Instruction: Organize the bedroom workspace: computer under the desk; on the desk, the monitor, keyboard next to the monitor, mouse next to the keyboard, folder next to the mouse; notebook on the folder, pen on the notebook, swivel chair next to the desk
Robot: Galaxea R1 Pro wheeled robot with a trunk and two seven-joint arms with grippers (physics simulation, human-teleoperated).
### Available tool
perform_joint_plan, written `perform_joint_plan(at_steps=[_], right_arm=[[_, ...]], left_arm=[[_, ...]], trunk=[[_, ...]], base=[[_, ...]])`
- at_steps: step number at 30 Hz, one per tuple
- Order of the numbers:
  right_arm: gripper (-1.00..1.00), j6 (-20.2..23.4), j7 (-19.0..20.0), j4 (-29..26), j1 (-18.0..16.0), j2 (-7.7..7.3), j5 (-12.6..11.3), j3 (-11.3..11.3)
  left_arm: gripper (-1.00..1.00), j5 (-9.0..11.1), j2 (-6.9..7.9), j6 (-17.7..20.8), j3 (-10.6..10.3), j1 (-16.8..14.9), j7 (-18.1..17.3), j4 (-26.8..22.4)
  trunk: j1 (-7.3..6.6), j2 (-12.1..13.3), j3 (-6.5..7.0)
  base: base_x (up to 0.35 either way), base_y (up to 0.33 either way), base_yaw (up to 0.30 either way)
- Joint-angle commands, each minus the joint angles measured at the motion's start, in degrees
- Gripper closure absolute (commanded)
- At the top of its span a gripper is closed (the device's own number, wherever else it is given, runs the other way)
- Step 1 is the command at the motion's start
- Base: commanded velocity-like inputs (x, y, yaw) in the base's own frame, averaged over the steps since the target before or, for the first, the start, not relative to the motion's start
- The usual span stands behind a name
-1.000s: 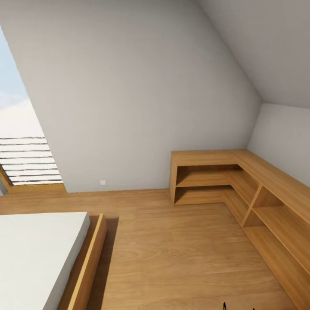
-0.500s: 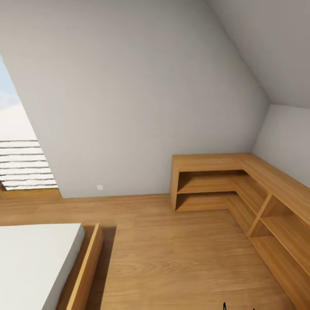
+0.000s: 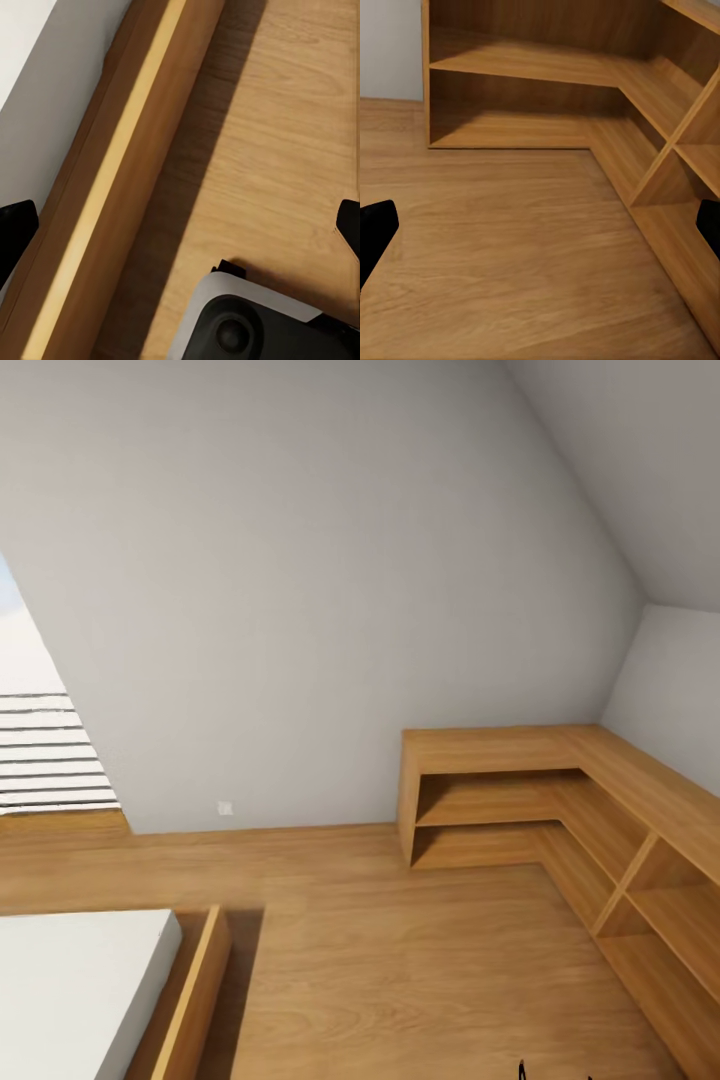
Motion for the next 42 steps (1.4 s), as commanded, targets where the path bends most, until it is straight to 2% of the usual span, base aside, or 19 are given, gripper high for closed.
perform_joint_plan(at_steps=[1,27,32,38,42], right_arm=[[-1.00,0.0,-0.5,-0.1,0.0,-0.02,0.0,0.5],[-1.00,0.2,-0.1,-0.1,0.0,0.06,0.0,0.6],[-1.00,0.2,2.5,-0.1,0.0,0.07,0.2,0.8],[-1.00,0.3,8.5,0.0,0.0,0.07,0.1,0.7],[-1.00,0.3,9.6,0.0,0.0,0.07,0.1,0.6]], left_arm=[[-1.00,0.4,-0.01,-0.1,-0.1,0.0,0.0,-0.1],[-1.00,0.4,-0.01,-0.1,-0.1,0.0,0.0,-0.1],[-1.00,0.4,-0.01,-0.1,-0.1,0.0,0.1,-0.1],[-1.00,0.4,-0.01,-0.1,-0.1,0.0,0.1,0.0],[-1.00,0.4,-0.01,-0.1,-0.1,0.0,0.1,0.0]], trunk=[[0.07,-0.1,-0.11],[0.07,-0.1,0.02],[0.07,-0.1,0.39],[0.07,-0.1,0.89],[0.07,-0.1,1.23]], base=[[0.334,0.000,0.000],[0.334,0.000,-0.001],[0.274,0.000,-0.067],[0.078,0.000,-0.121],[0.015,0.000,-0.154]])
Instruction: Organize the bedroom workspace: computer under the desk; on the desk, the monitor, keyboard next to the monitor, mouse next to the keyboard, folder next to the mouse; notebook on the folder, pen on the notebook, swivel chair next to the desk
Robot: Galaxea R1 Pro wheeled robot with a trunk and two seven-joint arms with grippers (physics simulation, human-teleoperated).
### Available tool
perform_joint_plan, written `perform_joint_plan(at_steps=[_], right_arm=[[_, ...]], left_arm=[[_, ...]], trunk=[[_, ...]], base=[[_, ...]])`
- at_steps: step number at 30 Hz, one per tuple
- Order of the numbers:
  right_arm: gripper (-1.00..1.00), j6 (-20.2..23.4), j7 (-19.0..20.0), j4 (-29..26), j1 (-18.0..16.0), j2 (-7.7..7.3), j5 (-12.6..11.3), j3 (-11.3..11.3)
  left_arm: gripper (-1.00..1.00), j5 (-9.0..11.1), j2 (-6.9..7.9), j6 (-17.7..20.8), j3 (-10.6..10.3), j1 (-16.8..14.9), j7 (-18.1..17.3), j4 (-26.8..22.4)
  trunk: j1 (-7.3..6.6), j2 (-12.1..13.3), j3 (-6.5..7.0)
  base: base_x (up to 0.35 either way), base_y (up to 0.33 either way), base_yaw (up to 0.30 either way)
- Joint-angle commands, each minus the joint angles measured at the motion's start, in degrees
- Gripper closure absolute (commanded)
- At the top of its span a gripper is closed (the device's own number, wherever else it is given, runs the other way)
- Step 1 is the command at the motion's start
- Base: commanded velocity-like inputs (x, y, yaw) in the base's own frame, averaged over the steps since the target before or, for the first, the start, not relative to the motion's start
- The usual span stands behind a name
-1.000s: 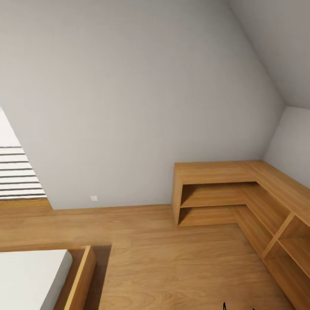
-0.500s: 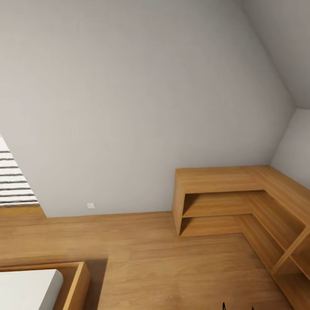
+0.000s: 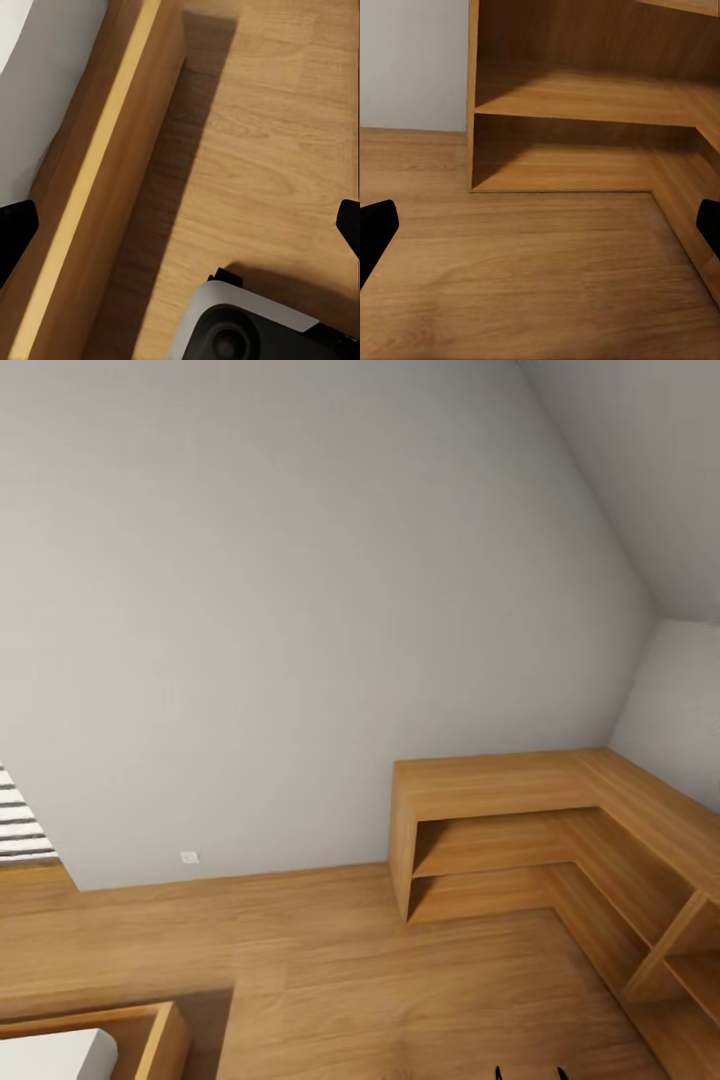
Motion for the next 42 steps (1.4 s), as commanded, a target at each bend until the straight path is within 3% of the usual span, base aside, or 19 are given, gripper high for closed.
perform_joint_plan(at_steps=[1,8,23,42], right_arm=[[-1.00,0.0,-0.3,0.0,0.0,-0.02,0.0,0.4],[-1.00,3.3,-0.1,0.0,0.0,-0.06,0.0,0.4],[-1.00,4.8,-0.4,-0.1,0.0,0.24,-0.2,0.2],[-1.00,5.2,-0.4,-0.7,0.0,0.33,-0.5,0.0]], left_arm=[[-1.00,0.4,-0.01,-0.1,-0.1,0.0,0.0,-0.1],[-1.00,0.4,-0.01,-0.1,-0.1,0.0,0.0,-0.1],[-1.00,0.4,-0.01,-0.1,-0.1,0.0,0.0,-0.1],[-1.00,0.4,-0.01,-0.1,-0.1,0.0,0.0,-0.1]], trunk=[[0.04,-0.1,-0.03],[0.04,-0.1,0.57],[0.04,-0.1,1.76],[0.04,-0.1,1.26]], base=[[0.004,0.000,-0.163],[0.001,0.000,-0.165],[0.000,0.000,-0.119],[0.000,0.000,-0.001]])
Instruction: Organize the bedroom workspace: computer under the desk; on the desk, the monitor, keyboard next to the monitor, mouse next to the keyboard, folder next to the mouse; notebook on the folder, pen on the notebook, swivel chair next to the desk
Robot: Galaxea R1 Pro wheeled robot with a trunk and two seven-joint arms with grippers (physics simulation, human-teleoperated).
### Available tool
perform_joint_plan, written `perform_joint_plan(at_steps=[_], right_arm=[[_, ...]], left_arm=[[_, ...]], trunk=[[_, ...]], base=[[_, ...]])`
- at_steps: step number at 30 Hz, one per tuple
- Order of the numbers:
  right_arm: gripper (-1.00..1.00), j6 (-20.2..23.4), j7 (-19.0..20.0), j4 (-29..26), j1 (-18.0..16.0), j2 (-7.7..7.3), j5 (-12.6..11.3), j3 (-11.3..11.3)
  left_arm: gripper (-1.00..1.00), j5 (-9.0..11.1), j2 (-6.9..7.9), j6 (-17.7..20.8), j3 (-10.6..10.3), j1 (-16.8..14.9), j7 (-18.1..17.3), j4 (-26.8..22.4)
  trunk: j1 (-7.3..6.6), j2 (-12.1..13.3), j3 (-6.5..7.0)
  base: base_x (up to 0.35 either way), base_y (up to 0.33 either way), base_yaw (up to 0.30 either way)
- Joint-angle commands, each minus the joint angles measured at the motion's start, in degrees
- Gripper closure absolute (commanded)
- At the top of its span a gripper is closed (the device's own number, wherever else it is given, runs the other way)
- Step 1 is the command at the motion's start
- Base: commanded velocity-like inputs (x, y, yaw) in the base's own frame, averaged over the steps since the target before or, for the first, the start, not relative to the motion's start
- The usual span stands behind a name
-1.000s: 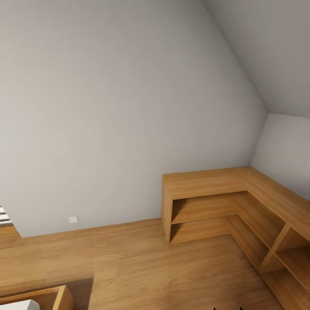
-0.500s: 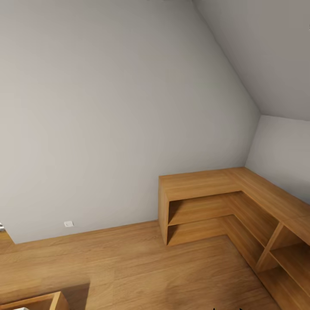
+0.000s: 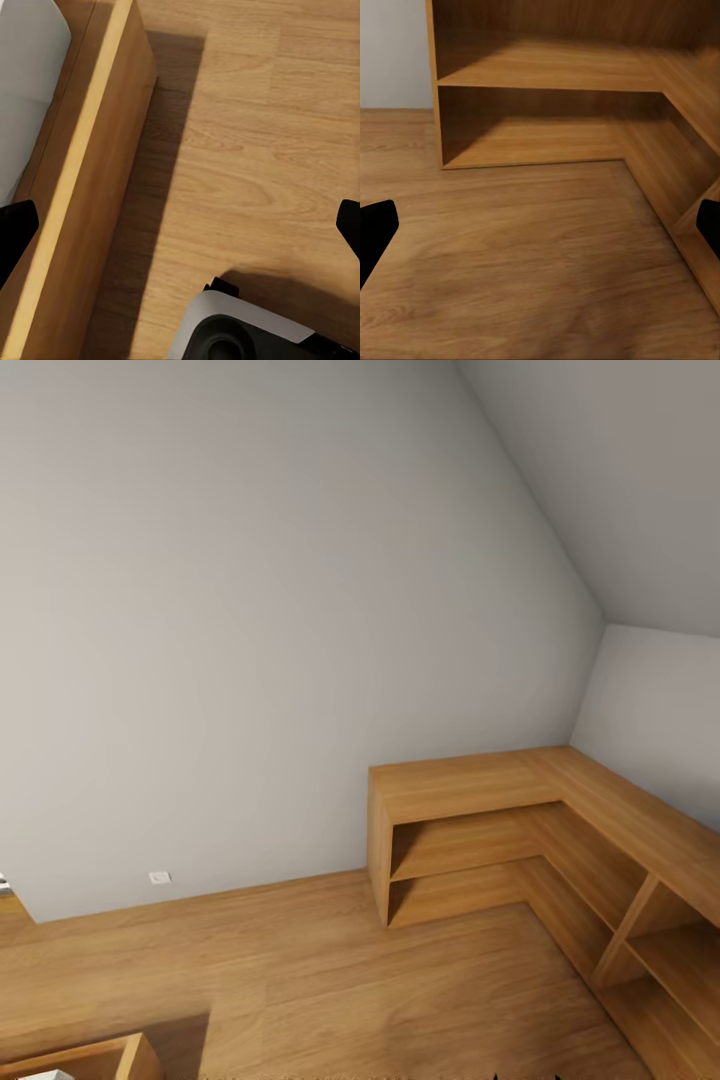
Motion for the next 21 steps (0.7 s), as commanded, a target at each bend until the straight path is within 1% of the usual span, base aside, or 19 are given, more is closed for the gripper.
perform_joint_plan(at_steps=[1,6,12,16,21], right_arm=[[-1.00,0.0,-0.6,-0.1,0.0,-0.04,-0.1,0.5],[-1.00,-0.1,-0.6,-0.3,0.0,-0.04,-0.1,0.4],[-1.00,-0.1,-0.5,-0.3,0.0,-0.11,-0.1,0.5],[-1.00,-0.1,-0.2,-0.3,0.0,-0.19,0.2,0.5],[-1.00,-0.2,0.9,-0.2,0.0,-0.34,0.4,0.7]], left_arm=[[-1.00,0.4,-0.01,-0.1,-0.1,0.0,0.0,-0.1],[-1.00,0.4,-0.01,-0.1,-0.1,0.0,0.0,-0.1],[-1.00,0.4,-0.01,-0.1,-0.1,0.0,0.0,-0.1],[-1.00,0.4,-0.01,-0.1,-0.1,0.0,0.0,-0.1],[-1.00,0.4,-0.01,-0.1,-0.1,0.0,0.0,-0.1]], trunk=[[0.03,-0.1,-0.21],[0.03,-0.1,-0.65],[0.03,-0.1,-1.20],[0.03,-0.1,-1.49],[0.03,-0.1,-1.74]], base=[[0.000,0.000,0.000],[0.000,0.000,-0.015],[0.000,0.000,-0.089],[0.000,0.000,-0.179],[0.000,0.015,-0.244]])
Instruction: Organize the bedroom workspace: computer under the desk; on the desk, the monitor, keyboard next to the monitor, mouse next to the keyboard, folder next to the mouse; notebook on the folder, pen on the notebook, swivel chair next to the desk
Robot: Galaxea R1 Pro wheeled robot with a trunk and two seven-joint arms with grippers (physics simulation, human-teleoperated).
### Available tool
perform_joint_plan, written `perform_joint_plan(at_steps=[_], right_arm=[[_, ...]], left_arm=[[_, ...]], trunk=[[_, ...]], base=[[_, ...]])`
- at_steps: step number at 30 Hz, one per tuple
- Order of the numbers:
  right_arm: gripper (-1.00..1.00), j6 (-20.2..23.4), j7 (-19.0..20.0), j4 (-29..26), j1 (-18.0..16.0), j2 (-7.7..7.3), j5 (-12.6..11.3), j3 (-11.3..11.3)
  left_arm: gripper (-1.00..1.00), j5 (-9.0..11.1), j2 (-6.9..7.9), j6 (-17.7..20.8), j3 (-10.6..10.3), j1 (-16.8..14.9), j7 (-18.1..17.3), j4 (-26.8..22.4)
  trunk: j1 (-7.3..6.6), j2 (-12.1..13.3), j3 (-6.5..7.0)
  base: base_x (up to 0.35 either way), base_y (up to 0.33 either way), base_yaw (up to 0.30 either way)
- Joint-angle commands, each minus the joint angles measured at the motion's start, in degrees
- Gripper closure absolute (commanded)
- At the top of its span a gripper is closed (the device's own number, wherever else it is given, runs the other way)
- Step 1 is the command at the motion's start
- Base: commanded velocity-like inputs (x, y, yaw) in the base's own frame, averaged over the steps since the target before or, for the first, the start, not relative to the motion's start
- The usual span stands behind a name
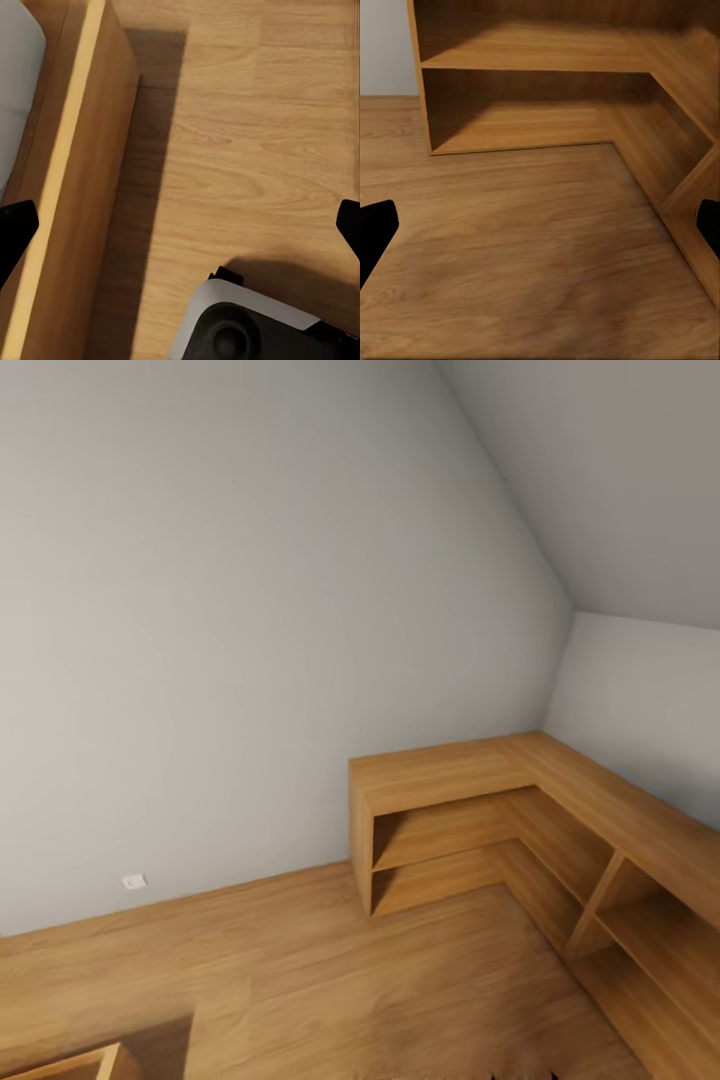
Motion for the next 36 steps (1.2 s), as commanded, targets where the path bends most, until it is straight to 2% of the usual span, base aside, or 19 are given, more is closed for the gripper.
perform_joint_plan(at_steps=[1,9,16,36], right_arm=[[-1.00,0.0,-0.4,-0.1,0.0,-0.04,0.0,0.5],[-1.00,-0.1,0.7,0.0,0.0,-0.08,0.0,0.5],[-1.00,-0.1,0.8,0.0,0.0,-0.08,0.0,0.5],[-1.00,0.0,0.8,0.0,0.0,-0.11,0.0,0.5]], left_arm=[[-1.00,0.4,-0.01,-0.1,-0.1,0.0,0.0,-0.1],[-1.00,0.4,-0.01,-0.1,-0.1,0.0,0.0,-0.1],[-1.00,0.4,-0.01,-0.1,-0.1,0.0,0.0,-0.1],[-1.00,0.4,-0.01,-0.1,-0.1,0.0,0.0,-0.1]], trunk=[[0.04,-0.1,-0.14],[0.04,-0.1,-0.20],[0.04,-0.1,-0.21],[0.04,-0.1,-0.21]], base=[[0.000,0.091,-0.270],[0.021,0.243,-0.292],[0.198,0.244,-0.299],[0.044,0.021,-0.300]])
